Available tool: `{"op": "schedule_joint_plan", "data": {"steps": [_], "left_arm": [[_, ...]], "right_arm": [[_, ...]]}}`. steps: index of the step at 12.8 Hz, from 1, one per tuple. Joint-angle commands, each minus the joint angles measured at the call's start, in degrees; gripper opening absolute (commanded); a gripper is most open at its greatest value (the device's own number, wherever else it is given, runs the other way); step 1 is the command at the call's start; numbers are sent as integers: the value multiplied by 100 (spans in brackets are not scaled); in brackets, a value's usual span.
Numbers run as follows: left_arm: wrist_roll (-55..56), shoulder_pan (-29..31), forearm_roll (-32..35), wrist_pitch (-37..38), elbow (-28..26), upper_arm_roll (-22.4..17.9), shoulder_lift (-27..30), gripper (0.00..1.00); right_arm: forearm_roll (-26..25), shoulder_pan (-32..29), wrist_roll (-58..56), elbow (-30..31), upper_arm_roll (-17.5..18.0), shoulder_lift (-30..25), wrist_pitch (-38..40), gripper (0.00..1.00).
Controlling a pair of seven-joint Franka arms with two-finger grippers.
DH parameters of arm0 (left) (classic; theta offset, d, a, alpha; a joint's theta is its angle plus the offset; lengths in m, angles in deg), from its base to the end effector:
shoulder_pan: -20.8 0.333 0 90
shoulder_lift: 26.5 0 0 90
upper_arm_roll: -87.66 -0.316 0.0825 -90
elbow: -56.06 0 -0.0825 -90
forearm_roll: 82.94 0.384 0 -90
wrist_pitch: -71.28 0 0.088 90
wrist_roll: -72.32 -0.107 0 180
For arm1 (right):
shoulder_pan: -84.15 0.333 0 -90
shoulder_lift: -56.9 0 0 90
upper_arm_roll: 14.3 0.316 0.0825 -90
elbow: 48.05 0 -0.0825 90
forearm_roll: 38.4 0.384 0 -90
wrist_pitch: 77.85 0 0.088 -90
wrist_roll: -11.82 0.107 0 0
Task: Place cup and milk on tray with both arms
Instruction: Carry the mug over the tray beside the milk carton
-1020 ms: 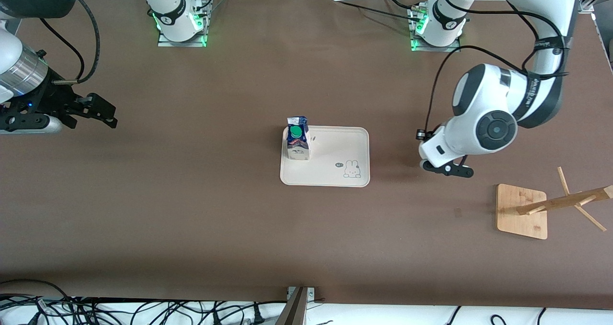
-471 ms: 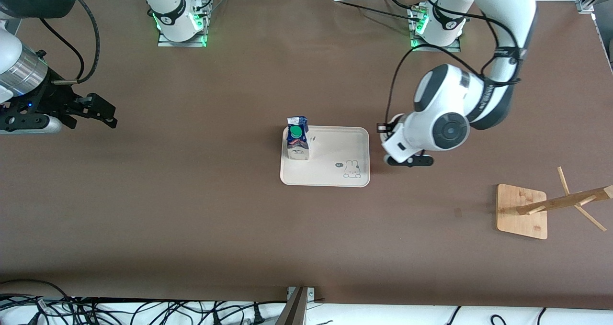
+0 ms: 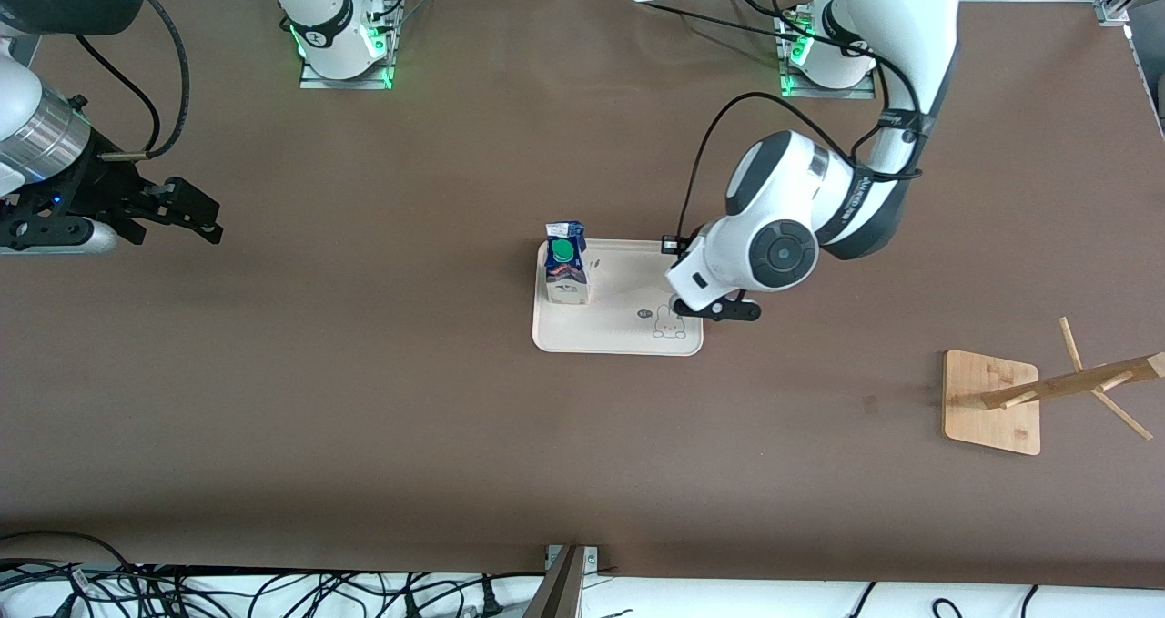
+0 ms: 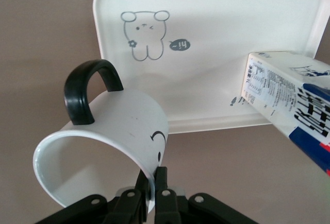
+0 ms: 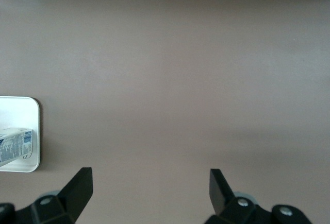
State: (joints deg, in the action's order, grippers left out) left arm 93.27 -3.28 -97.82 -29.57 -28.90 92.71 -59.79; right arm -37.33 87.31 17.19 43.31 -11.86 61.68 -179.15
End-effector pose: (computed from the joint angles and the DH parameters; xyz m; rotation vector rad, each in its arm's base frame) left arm 0.5815 -0.3398 0.3193 2.9416 -0.0696 -0.5933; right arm 0.5935 0.0589 0.5834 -3.1081 -0.0014 -0.1363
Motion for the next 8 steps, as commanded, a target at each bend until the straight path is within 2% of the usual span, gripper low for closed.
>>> {"op": "schedule_joint_plan", "data": {"steps": [1,6,8], "left_arm": [[-256,-53,-42,-154,488,144,-457,0],[-1048,70,11,-348,551,145,-617,0],[-1128,114,273,-348,524,145,-678,0]], "right_arm": [[-28,-44,17,-30,29,-12,39,100],[-28,-44,17,-30,29,-12,39,100],[-28,-44,17,-30,29,-12,39,100]]}}
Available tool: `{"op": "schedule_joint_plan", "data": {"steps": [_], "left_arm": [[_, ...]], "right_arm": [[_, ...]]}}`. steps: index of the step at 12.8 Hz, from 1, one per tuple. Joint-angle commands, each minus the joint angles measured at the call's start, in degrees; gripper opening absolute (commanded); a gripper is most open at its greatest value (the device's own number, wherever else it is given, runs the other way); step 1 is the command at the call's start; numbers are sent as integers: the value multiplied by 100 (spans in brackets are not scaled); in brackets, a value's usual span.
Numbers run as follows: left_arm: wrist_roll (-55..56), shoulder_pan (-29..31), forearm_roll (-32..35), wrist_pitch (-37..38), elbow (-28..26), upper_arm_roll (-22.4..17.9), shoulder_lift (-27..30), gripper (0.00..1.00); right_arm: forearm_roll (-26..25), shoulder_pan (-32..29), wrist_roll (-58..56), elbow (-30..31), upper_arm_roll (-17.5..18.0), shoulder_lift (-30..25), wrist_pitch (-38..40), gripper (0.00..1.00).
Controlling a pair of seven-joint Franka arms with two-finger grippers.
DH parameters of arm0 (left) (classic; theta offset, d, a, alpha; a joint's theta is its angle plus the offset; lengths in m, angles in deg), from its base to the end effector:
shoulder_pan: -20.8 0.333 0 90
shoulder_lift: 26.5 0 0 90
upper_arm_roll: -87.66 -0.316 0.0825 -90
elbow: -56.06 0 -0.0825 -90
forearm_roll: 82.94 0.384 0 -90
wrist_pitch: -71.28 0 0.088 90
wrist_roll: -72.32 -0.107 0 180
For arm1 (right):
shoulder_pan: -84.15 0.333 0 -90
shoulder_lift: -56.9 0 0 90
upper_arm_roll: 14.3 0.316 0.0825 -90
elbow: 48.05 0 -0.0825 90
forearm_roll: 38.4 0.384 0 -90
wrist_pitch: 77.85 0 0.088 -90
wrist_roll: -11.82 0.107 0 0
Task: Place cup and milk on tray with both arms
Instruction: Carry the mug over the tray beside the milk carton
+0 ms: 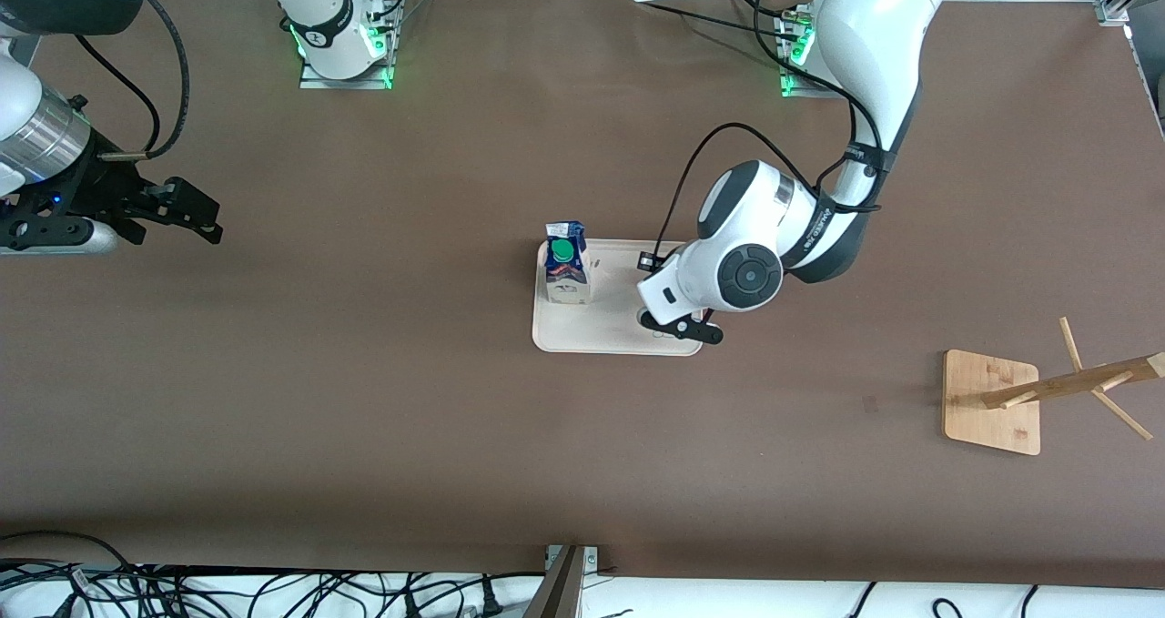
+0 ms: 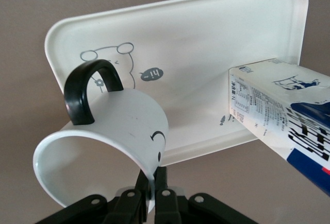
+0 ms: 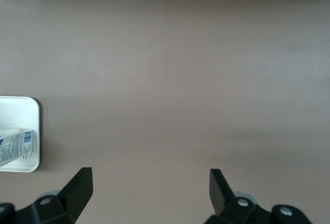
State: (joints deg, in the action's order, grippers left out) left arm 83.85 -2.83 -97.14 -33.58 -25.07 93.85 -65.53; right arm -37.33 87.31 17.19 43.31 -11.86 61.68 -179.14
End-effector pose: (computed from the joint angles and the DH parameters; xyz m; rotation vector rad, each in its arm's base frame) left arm 0.5997 -0.3513 0.2841 2.8927 -0.3021 -0.5184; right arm 0.5935 0.0589 0.5834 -3.1081 -0.0014 -0.1360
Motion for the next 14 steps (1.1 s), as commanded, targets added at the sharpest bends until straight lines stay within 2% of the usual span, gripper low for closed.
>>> {"op": "schedule_joint_plan", "data": {"steps": [1,14], "left_arm": [[-186,69,303,53,141,31,-166,0],[341,25,225,-105,176,154,-315,0]], "right_arm": [[-28,-43,17,-30,29,-12,39,100],[-28,-43,17,-30,29,-12,48,100]]}}
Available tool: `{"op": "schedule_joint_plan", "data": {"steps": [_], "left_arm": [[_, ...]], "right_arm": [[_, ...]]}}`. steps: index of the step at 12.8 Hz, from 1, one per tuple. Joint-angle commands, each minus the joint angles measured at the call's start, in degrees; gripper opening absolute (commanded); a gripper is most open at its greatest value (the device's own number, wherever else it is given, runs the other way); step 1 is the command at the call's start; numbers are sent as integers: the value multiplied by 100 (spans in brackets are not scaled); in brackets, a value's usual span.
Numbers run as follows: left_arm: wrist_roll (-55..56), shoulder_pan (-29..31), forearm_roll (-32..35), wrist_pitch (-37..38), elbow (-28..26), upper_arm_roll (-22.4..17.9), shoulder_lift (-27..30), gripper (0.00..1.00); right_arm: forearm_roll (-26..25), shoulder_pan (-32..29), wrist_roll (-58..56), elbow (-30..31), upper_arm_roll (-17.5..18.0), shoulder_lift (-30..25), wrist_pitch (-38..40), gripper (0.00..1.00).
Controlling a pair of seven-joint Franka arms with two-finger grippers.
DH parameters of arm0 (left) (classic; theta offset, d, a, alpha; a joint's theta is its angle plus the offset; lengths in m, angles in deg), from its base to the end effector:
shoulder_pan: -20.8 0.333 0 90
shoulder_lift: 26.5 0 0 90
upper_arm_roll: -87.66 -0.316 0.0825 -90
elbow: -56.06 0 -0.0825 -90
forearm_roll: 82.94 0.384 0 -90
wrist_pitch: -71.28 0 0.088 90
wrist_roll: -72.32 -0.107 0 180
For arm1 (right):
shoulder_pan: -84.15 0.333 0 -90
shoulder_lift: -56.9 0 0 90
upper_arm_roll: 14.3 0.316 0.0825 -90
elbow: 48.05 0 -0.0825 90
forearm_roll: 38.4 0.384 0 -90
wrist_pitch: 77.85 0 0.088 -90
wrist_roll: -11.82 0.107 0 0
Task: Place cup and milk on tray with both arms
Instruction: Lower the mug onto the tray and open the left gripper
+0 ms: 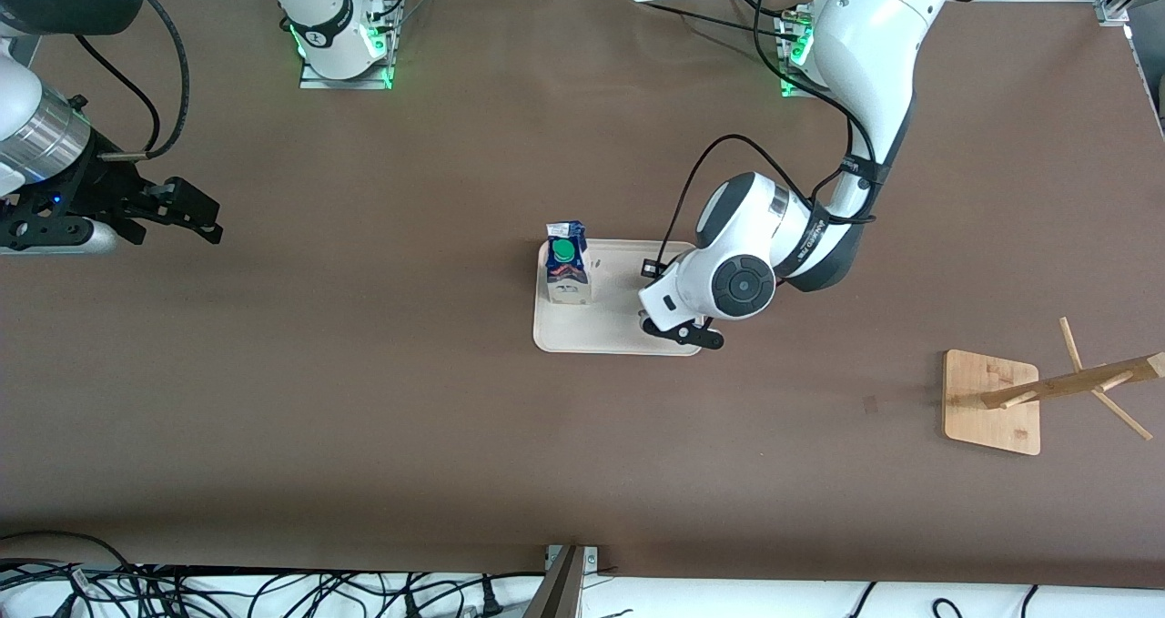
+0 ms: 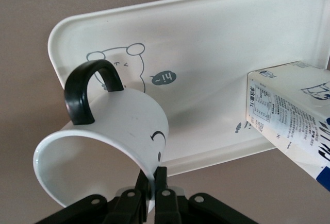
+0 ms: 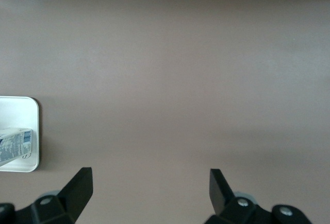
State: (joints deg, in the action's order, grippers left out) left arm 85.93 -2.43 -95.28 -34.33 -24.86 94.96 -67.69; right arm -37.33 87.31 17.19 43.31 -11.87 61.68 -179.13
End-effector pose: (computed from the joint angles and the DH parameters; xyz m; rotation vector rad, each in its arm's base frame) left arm 0.5979 -0.3542 0.2607 2.9204 -0.2750 -0.5482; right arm 0.5935 0.0588 0.5834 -3.1082 -0.0011 -0.1357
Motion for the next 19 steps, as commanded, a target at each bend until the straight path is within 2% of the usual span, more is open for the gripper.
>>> {"op": "schedule_joint_plan", "data": {"steps": [1,4,5,6,7,8,10,14,17,19], "left_arm": [[124,-15,39,-116,146,43,-116,0],[124,-50,100,-476,111,165,-265,0],[98,-85,126,-634,85,166,-275,5],[89,-103,135,-688,67,166,-275,32],[72,-103,135,-689,67,166,-266,96],[80,-103,126,-680,76,183,-248,100],[141,-121,118,-540,76,297,-178,100],[265,-33,118,215,146,289,181,100],[212,291,118,725,76,131,953,100],[90,319,126,1041,49,-324,1515,100]], "right_arm": [[-28,-43,17,-30,29,-12,47,100],[-28,-43,17,-30,29,-12,38,100],[-28,-43,17,-30,29,-12,38,100],[-28,-43,17,-30,29,-12,38,100],[-28,-43,17,-30,29,-12,38,100],[-28,-43,17,-30,29,-12,38,100],[-28,-43,17,-30,29,-12,47,100],[-28,-43,17,-30,29,-12,38,100],[-28,-43,17,-30,38,-12,38,100],[-28,-43,17,-30,29,-12,38,100]]}}
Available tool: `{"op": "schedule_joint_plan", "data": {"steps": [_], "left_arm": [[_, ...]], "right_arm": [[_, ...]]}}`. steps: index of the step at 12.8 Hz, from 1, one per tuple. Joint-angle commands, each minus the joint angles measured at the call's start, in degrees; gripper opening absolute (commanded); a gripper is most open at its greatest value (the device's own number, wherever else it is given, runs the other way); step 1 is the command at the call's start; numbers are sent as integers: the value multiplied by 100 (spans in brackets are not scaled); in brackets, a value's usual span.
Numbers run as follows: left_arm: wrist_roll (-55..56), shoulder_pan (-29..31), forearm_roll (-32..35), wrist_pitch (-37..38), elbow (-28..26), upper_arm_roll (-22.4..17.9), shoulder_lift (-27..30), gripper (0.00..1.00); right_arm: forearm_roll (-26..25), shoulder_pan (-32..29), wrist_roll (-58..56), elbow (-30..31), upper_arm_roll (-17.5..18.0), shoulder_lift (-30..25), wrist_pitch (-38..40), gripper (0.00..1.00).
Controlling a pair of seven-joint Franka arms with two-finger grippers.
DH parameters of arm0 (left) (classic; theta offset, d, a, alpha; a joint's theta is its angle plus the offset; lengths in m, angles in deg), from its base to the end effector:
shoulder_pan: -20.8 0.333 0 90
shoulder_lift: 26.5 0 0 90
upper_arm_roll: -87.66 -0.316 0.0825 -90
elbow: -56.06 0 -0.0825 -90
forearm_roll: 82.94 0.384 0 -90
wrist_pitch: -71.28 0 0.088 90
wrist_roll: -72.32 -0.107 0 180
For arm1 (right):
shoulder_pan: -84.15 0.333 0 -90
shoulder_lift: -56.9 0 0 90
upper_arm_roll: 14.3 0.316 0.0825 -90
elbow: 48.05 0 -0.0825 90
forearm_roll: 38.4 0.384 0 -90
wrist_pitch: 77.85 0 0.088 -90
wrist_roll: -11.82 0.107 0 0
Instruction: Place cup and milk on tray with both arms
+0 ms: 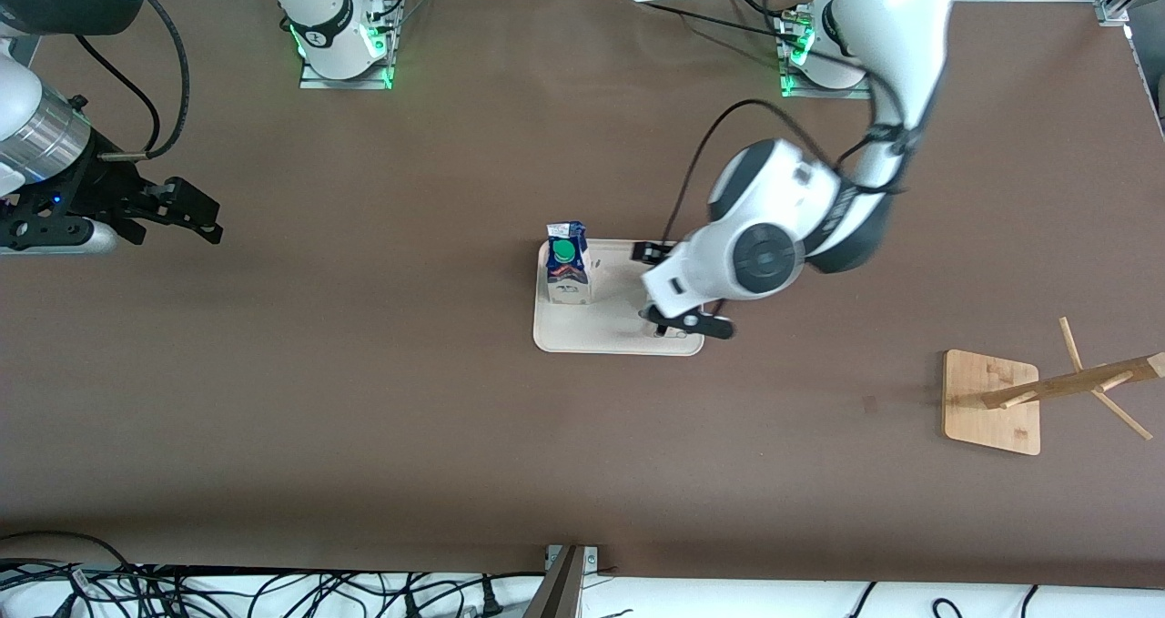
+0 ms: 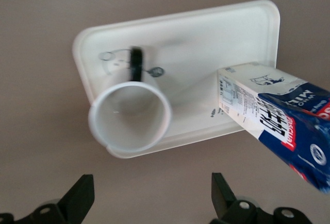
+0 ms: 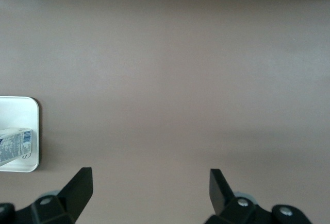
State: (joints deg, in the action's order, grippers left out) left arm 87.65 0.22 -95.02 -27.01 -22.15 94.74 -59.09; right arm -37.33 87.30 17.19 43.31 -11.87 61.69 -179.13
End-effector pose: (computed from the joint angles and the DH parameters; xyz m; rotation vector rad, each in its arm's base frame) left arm 0.6110 -0.3239 0.3776 2.9252 -0.2195 -0.4422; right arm 0.5935 0.0587 0.5833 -3.1082 -0.0008 -0.1355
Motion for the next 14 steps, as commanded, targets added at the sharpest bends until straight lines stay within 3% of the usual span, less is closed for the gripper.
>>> {"op": "schedule_joint_plan", "data": {"steps": [1,3,5,6,8,14], "left_arm": [[-169,150,127,467,-222,-557,892,100],[-660,501,494,530,-161,-970,1271,100],[-995,800,602,1229,23,-1279,1387,100],[-1023,984,610,1546,407,-1349,1387,100],[-1032,1397,610,1804,998,-1385,1387,100],[-1049,1530,637,1752,1044,-1412,1528,100]], "right_arm": [[-28,-43,17,-31,29,-13,47,100],[-28,-43,17,-22,29,-13,64,100],[-28,-43,17,-22,29,-13,64,100],[-28,-43,17,-22,29,-13,64,100],[-28,-43,17,-13,29,-13,73,100],[-28,-52,17,-4,29,-13,108,100]]}}
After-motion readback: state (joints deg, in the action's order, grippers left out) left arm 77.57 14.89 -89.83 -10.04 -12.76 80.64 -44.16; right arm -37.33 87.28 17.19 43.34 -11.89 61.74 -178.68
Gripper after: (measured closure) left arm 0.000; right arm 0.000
